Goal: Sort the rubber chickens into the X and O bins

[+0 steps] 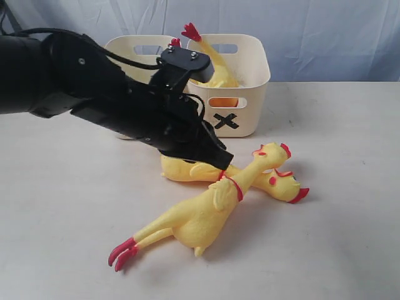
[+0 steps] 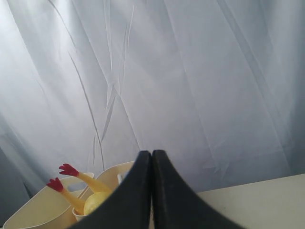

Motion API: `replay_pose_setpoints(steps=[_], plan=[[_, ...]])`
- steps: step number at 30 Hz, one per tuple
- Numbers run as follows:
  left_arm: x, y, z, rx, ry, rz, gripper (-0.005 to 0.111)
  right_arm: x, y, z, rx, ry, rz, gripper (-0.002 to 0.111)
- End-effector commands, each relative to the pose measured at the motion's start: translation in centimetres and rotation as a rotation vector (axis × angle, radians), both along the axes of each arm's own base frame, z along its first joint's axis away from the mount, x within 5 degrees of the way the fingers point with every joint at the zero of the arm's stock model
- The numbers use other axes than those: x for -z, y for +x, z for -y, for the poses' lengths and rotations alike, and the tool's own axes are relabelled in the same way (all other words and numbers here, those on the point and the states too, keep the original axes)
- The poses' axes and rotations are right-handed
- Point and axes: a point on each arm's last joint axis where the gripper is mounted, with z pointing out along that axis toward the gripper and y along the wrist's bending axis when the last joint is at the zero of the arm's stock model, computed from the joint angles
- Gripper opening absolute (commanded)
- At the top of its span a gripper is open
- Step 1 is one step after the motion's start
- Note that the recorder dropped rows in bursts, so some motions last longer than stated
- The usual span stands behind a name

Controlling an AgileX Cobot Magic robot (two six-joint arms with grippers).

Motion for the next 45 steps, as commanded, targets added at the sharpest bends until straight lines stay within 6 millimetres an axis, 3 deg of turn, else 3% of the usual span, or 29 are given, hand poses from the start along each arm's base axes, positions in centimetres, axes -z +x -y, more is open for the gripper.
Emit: replay_pose_setpoints(steps=[1,2,5,13,19,36,45], plan=[[0.9,1.3,1.3,0.016,0.011,-0.032,0.033,0.1,-0.1,0.2,0.020,-0.004,0.003,-0.001],[1.0,1.8,1.8,0.024,0.008,-0.049,0.043,0.1,-0.1,0.2,0.018,-0.004,0.004,-0.001],[1.3,2.3,2.6,0.046,0.007,-0.080,0.051,0.1,-0.1,0.2,0.018,-0.004,0.004,-0.001],[3.2,3.9,4.1,0.125,0.092,-0.104,0.052,0.1,-0.1,0.2,0.018,-0.004,0.004,-0.001],[4.2,3.8,3.3,0.199,0.256,-0.134,0.052,0.1,-0.1,0.2,0.018,-0.004,0.004,-0.001],[2.2,3.3,2.1,0.226,0.407,-0.203,0.052,0.1,-0.1,0.1,0.014,-0.005,0.005,-0.001],[1.6,2.0,1.1,0.284,0.492,-0.286,0.052,0.1,-0.1,0.1,0.014,-0.005,0.005,-0.001]])
